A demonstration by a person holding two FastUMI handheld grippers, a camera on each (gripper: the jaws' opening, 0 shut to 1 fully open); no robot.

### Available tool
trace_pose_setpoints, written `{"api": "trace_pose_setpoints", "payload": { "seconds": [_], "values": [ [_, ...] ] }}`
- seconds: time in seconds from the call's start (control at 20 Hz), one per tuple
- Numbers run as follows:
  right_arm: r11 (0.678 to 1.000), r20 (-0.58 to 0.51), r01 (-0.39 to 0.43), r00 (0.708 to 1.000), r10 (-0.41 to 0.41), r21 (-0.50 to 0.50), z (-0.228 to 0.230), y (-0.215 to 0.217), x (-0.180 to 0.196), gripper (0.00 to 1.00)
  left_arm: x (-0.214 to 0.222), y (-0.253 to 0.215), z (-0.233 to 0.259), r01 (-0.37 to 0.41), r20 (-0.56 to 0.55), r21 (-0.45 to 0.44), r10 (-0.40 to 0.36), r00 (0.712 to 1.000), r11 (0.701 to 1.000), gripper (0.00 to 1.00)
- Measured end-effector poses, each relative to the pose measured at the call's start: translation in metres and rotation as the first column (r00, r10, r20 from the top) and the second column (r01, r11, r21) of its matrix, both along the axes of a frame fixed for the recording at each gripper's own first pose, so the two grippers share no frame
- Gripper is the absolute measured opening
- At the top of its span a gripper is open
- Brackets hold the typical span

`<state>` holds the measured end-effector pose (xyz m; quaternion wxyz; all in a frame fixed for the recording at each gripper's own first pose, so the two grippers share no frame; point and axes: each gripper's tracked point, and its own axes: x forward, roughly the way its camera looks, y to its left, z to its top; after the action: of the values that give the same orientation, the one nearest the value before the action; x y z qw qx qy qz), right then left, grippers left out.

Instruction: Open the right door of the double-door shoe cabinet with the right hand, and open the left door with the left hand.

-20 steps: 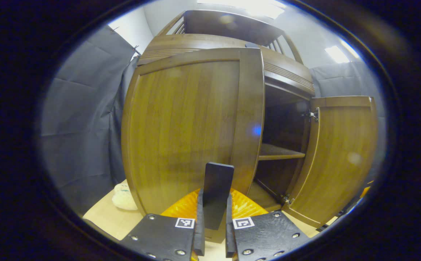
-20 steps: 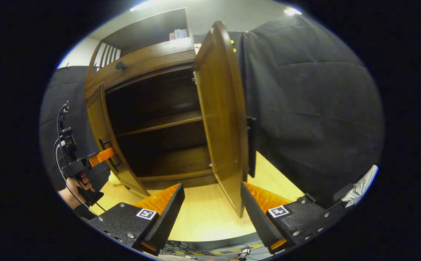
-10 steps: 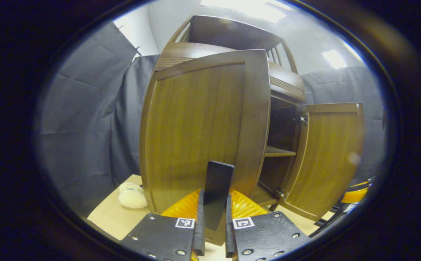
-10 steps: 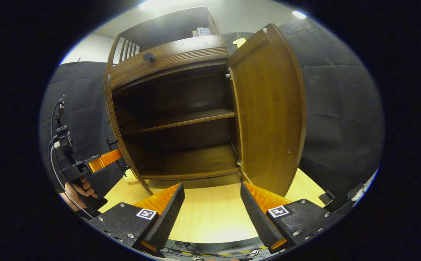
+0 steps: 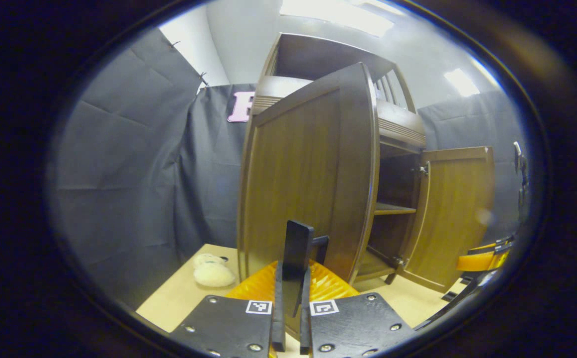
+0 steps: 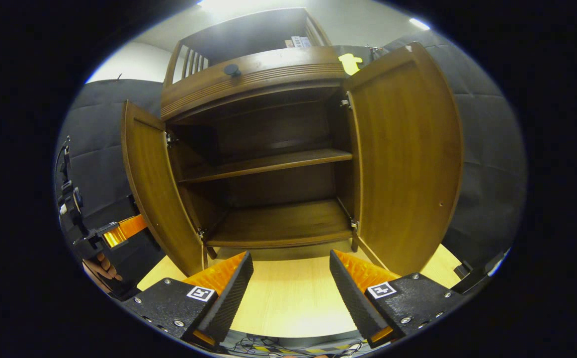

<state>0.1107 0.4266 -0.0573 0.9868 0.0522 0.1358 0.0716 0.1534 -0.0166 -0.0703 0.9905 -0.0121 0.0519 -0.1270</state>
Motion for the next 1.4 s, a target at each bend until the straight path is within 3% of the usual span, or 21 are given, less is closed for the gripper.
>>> {"api": "trace_pose_setpoints", "payload": {
  "seconds": [0.2, 0.3, 0.4, 0.55, 0.85, 0.9, 0.95, 1.05, 1.1, 1.4],
  "values": [
    [0.999, 0.010, -0.045, 0.999, 0.045, 0.001, 0.007, 0.019, 0.013, 0.92, 0.006, 0.011, 0.001, -0.043, 0.002, -0.071, 0.043, 0.999, 0.997, 0.07],
    [0.998, 0.019, -0.058, 0.998, 0.058, -0.008, 0.011, 0.024, 0.019, 0.92, 0.004, 0.025, 0.003, -0.104, 0.018, -0.011, 0.104, 0.994, 0.995, 0.07],
    [0.998, 0.029, -0.061, 0.998, 0.061, -0.016, 0.015, 0.026, 0.023, 0.92, 0.010, 0.034, 0.004, -0.115, 0.022, 0.027, 0.115, 0.993, 0.993, 0.07],
    [0.998, 0.040, -0.056, 0.998, 0.057, -0.027, 0.018, 0.024, 0.024, 0.92, 0.002, 0.035, 0.018, -0.103, 0.028, -0.012, 0.103, 0.994, 0.995, 0.02],
    [0.998, 0.051, -0.022, 0.998, 0.025, -0.054, 0.033, 0.013, 0.033, 0.96, 0.001, 0.027, 0.015, -0.047, 0.028, -0.039, 0.048, 0.998, 0.998, 0.05],
    [0.998, 0.052, -0.015, 0.999, 0.018, -0.057, 0.035, 0.008, 0.041, 0.92, 0.001, 0.025, 0.017, -0.032, 0.036, -0.052, 0.034, 0.999, 0.998, 0.02],
    [0.998, 0.051, -0.008, 0.999, 0.011, -0.057, 0.034, 0.005, 0.044, 0.95, 0.002, 0.024, 0.018, -0.022, 0.045, -0.068, 0.025, 0.999, 0.997, 0.05],
    [0.999, 0.044, 0.008, 0.999, -0.005, -0.054, 0.033, 0.000, 0.043, 0.95, 0.005, 0.023, 0.017, -0.029, 0.041, -0.075, 0.032, 0.999, 0.997, 0.00],
    [0.999, 0.033, 0.015, 0.999, -0.013, -0.051, 0.033, -0.003, 0.042, 0.96, 0.004, 0.022, 0.017, -0.031, 0.038, -0.075, 0.034, 0.999, 0.997, 0.05],
    [0.998, 0.001, 0.054, 0.999, -0.054, -0.031, 0.035, -0.019, 0.049, 0.96, 0.000, 0.027, 0.015, -0.059, 0.019, -0.080, 0.061, 0.998, 0.995, 0.02]
  ]
}}
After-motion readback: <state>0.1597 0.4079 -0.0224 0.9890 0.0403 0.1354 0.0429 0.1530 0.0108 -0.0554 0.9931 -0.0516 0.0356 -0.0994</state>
